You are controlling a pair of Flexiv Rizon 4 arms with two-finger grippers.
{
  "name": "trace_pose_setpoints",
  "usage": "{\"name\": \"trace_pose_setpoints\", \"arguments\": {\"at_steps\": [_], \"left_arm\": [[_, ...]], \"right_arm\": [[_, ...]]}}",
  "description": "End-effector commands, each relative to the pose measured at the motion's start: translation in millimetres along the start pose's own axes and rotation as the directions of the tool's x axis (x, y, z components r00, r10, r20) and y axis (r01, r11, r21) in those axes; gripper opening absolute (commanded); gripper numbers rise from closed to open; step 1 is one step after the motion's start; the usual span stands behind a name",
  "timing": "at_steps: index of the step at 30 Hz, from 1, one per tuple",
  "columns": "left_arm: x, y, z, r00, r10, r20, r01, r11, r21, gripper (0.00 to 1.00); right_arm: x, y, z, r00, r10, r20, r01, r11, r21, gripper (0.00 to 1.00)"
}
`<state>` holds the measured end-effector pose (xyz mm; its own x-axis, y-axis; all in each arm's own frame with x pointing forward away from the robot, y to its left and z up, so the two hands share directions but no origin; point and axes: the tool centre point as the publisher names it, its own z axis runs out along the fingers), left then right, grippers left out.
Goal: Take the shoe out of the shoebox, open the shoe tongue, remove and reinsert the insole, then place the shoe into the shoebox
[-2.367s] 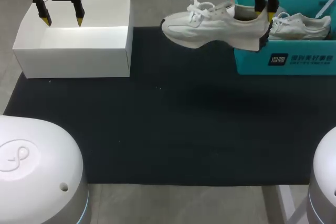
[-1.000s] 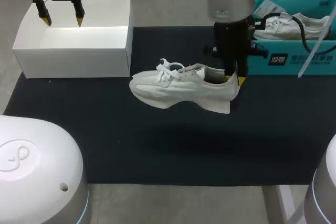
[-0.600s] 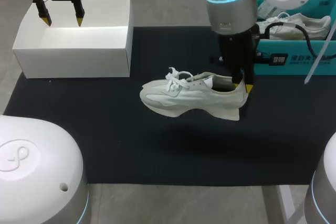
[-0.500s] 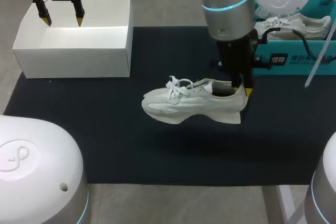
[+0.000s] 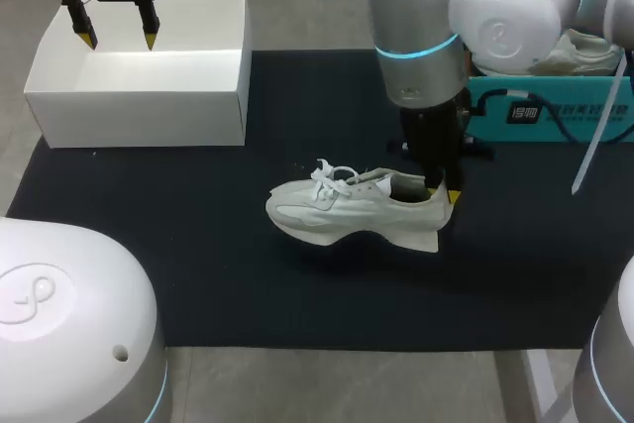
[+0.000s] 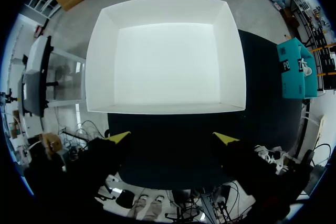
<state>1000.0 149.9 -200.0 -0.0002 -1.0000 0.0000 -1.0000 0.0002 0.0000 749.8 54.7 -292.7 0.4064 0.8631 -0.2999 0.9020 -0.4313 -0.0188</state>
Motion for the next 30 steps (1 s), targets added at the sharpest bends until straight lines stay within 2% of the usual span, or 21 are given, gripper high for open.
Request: {"name": "trace_pose_setpoints", "arguments": {"at_steps": [1, 7, 13, 21, 25, 30], "left_arm": [[0.0, 0, 0, 1.000, 0.000, 0.000, 0.000, 1.000, 0.000, 1.00], [0.0, 0, 0, 1.000, 0.000, 0.000, 0.000, 1.000, 0.000, 1.00], [0.0, 0, 0, 1.000, 0.000, 0.000, 0.000, 1.000, 0.000, 1.00], [0.0, 0, 0, 1.000, 0.000, 0.000, 0.000, 1.000, 0.000, 1.00], [0.0, 0, 0, 1.000, 0.000, 0.000, 0.000, 1.000, 0.000, 1.00], [0.0, 0, 0, 1.000, 0.000, 0.000, 0.000, 1.000, 0.000, 1.00]], "right_arm": [[5.0, -9.6, 15, 0.974, 0.226, 0.001, -0.226, 0.974, 0.004, 0.00], [-3.1, -14.7, 38, 0.967, 0.253, -0.018, -0.253, 0.968, 0.007, 0.00], [-15.5, -3.4, 54, 0.963, 0.267, -0.043, -0.267, 0.964, -0.001, 0.00], [-25.5, 15.8, 60, 0.962, 0.258, -0.086, -0.261, 0.965, -0.027, 0.00], [-21.3, 24.0, 61, 0.966, 0.241, -0.099, -0.245, 0.969, -0.032, 0.00], [-14.7, 23.9, 61, 0.969, 0.220, -0.108, -0.224, 0.974, -0.030, 0.00]]}}
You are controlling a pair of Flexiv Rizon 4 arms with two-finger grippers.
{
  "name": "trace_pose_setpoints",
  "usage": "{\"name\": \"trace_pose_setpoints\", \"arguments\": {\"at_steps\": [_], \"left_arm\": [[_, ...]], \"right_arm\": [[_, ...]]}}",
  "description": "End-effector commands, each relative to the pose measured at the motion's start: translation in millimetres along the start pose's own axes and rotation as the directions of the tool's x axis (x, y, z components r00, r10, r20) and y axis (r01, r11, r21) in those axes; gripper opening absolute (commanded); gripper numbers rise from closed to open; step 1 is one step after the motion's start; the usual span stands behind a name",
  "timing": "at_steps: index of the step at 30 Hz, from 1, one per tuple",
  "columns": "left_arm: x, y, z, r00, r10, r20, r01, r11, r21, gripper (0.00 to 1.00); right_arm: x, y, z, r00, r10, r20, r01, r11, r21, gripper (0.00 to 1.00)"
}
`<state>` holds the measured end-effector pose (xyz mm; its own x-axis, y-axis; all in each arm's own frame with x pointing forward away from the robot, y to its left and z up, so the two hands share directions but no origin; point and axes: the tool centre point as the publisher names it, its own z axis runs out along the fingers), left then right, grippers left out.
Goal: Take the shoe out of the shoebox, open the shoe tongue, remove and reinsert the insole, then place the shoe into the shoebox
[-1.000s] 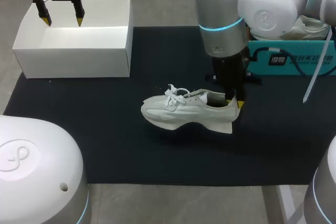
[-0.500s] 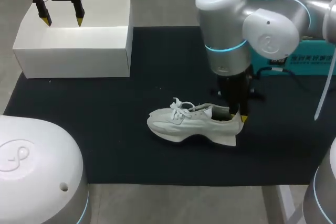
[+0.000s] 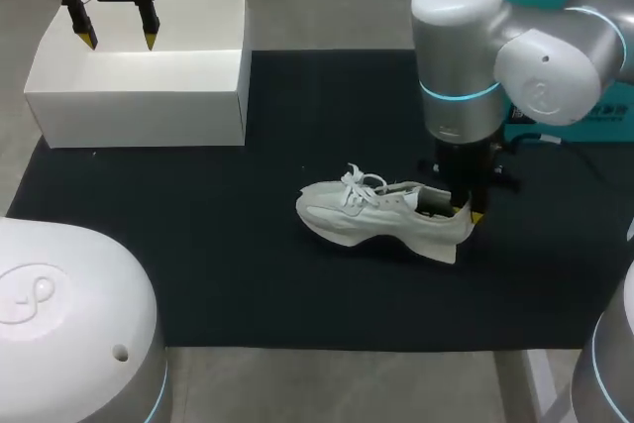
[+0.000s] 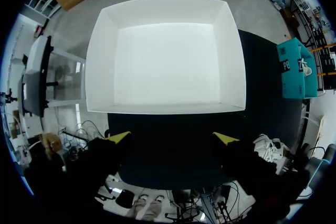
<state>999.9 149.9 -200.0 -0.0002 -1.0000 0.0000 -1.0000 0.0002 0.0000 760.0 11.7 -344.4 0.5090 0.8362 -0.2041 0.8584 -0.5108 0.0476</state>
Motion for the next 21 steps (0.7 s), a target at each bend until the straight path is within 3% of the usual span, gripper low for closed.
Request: {"name": "trace_pose_setpoints", "arguments": {"at_steps": [1, 21], "left_arm": [[0.0, 0, 0, 1.000, 0.000, 0.000, 0.000, 1.000, 0.000, 1.00], [0.0, 0, 0, 1.000, 0.000, 0.000, 0.000, 1.000, 0.000, 1.00]], "right_arm": [[2.6, -6.1, 3, 0.993, 0.118, -0.007, -0.118, 0.993, -0.005, 0.00], [14.8, -4.9, 5, 0.996, -0.074, 0.039, 0.074, 0.997, 0.006, 0.00]]}}
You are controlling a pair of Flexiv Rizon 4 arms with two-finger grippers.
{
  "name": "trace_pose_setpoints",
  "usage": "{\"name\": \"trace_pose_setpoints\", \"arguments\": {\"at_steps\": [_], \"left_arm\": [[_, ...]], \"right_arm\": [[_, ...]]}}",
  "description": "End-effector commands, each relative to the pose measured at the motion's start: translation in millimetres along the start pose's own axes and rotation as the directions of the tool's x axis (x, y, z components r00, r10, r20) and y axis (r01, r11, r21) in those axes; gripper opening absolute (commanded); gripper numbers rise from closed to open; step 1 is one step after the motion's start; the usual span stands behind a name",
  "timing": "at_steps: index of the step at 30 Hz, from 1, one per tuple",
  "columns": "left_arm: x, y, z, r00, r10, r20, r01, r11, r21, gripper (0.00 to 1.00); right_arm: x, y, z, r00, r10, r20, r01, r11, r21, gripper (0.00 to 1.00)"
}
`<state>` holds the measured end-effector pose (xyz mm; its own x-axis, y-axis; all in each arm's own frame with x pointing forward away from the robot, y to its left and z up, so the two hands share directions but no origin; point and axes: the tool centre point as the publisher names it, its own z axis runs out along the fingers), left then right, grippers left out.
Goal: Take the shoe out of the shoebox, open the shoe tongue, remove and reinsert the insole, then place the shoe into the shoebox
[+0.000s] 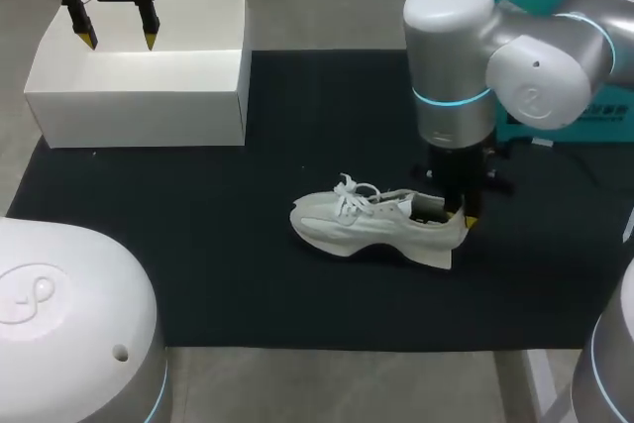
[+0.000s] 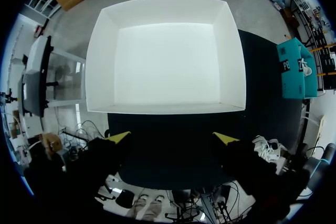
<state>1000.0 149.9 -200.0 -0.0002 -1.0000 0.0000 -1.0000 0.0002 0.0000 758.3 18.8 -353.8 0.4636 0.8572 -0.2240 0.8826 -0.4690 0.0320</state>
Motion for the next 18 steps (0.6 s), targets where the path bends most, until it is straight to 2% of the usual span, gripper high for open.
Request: {"name": "trace_pose_setpoints", "arguments": {"at_steps": [1, 5, 17, 18], "left_arm": [[-0.1, 0, 0, 1.000, 0.000, 0.000, 0.000, 1.000, 0.000, 1.00], [-0.1, 0, 0, 1.000, 0.000, 0.000, 0.000, 1.000, 0.000, 1.00], [-0.1, 0, 0, 1.000, 0.000, 0.000, 0.000, 1.000, 0.000, 1.00], [-0.1, 0, 0, 1.000, 0.000, 0.000, 0.000, 1.000, 0.000, 1.00]], "right_arm": [[8.3, 0.8, -4, 0.999, -0.035, 0.024, 0.035, 0.999, -0.001, 0.00], [9.7, -0.9, -4, 0.998, -0.060, 0.034, 0.060, 0.998, 0.004, 0.00], [9.3, 3.6, 27, 0.999, -0.045, 0.016, 0.044, 0.996, 0.074, 0.00], [9.5, 3.6, 24, 0.999, -0.048, 0.017, 0.046, 0.996, 0.072, 0.48]]}}
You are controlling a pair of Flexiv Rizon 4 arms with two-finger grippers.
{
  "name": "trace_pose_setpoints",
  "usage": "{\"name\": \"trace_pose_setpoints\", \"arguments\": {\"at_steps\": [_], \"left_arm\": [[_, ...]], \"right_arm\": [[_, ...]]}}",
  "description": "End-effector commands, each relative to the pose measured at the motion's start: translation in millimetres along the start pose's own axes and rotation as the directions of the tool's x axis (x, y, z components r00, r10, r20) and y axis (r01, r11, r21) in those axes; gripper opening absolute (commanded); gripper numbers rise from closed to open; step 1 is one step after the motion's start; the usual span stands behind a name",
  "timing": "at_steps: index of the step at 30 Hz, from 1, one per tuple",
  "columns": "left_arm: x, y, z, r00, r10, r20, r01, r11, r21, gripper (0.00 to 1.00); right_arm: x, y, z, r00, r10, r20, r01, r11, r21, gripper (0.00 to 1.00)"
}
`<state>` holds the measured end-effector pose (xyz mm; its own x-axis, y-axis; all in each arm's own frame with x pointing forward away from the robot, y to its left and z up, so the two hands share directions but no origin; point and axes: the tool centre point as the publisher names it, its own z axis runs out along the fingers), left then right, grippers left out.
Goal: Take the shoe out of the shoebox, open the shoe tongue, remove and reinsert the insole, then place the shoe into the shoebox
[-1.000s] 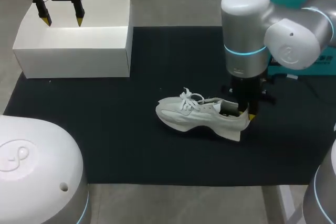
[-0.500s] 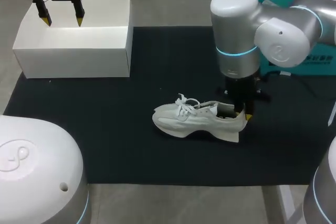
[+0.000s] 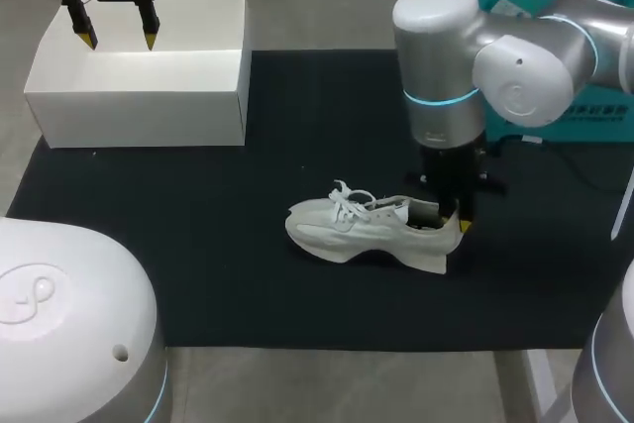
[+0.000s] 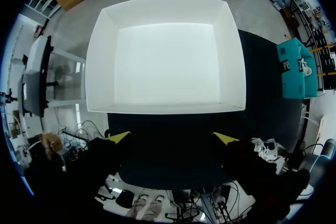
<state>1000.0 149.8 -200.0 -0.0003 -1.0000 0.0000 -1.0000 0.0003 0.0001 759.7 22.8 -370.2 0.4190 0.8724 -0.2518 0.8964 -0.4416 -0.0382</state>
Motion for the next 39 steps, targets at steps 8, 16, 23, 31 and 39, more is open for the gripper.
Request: {"name": "trace_pose_setpoints", "arguments": {"at_steps": [8, 16, 23, 31, 39], "left_arm": [[-0.1, 0, 0, 1.000, 0.000, 0.000, 0.000, 1.000, 0.000, 1.00], [-0.1, 0, 0, 1.000, 0.000, 0.000, 0.000, 1.000, 0.000, 1.00], [-0.1, 0, 0, 1.000, 0.000, 0.000, 0.000, 1.000, 0.000, 1.00], [-0.1, 0, 0, 1.000, 0.000, 0.000, 0.000, 1.000, 0.000, 1.00], [-0.1, 0, 0, 1.000, 0.000, 0.000, 0.000, 1.000, 0.000, 1.00]], "right_arm": [[-4.7, -2.1, -42, 1.000, -0.001, 0.011, 0.002, 0.998, -0.056, 1.00], [-8.4, 7.3, -96, 0.990, -0.119, -0.080, 0.098, 0.969, -0.228, 1.00], [-10.7, 40.2, -113, 0.833, -0.525, -0.172, 0.386, 0.776, -0.499, 1.00], [-20.0, 96.2, -131, 0.634, -0.749, -0.192, 0.522, 0.598, -0.609, 1.00], [-17.7, 138.9, -150, 0.369, -0.915, -0.161, 0.789, 0.400, -0.467, 1.00]]}}
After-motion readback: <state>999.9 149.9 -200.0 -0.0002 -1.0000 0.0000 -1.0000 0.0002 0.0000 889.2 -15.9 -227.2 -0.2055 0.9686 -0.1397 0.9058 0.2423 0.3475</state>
